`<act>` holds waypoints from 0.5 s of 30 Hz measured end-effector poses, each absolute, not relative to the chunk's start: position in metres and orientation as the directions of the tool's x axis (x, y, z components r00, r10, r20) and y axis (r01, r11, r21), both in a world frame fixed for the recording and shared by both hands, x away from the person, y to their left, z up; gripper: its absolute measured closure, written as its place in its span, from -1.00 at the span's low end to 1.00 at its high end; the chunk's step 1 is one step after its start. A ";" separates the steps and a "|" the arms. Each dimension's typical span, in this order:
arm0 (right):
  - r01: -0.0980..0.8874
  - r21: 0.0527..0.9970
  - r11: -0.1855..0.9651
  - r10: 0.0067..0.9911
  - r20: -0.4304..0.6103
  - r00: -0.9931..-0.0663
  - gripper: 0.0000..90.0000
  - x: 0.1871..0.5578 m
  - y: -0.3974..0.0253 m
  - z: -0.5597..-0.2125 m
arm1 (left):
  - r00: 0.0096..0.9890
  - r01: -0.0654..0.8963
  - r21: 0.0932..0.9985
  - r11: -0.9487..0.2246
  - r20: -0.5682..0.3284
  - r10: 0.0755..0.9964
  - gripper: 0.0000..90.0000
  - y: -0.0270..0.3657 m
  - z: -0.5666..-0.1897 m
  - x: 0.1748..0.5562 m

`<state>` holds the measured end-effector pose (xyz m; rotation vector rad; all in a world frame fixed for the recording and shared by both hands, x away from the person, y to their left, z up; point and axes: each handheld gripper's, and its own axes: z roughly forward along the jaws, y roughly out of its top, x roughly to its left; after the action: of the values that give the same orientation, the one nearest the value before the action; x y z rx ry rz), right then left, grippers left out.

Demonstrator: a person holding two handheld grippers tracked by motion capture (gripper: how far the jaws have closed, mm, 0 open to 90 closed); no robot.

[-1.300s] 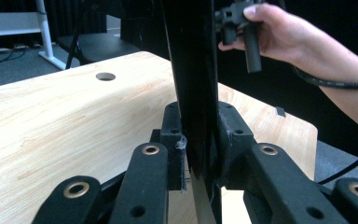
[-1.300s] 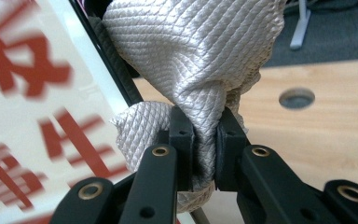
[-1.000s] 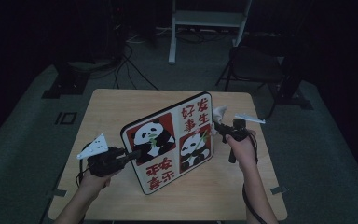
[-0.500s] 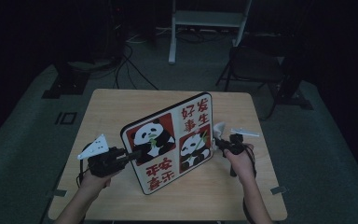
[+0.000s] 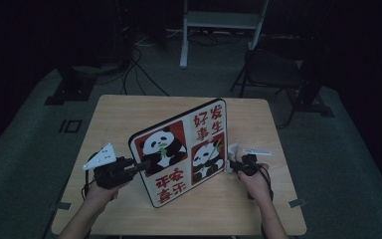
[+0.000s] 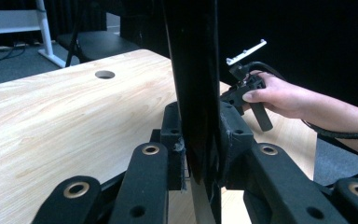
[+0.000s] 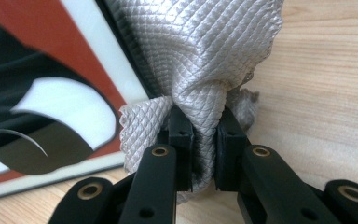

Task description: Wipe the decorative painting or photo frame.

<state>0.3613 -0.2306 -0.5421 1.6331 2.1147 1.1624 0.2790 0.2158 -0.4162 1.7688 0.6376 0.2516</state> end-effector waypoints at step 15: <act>0.649 0.760 0.036 0.949 0.177 -0.259 0.68 0.367 -0.265 -0.531 | 0.827 0.287 0.941 -0.178 -0.149 0.543 0.64 0.226 -0.410 0.273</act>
<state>0.3670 -0.2650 -0.5310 1.6174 1.9432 1.0845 0.2729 0.2259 -0.4100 1.7756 0.6383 0.2577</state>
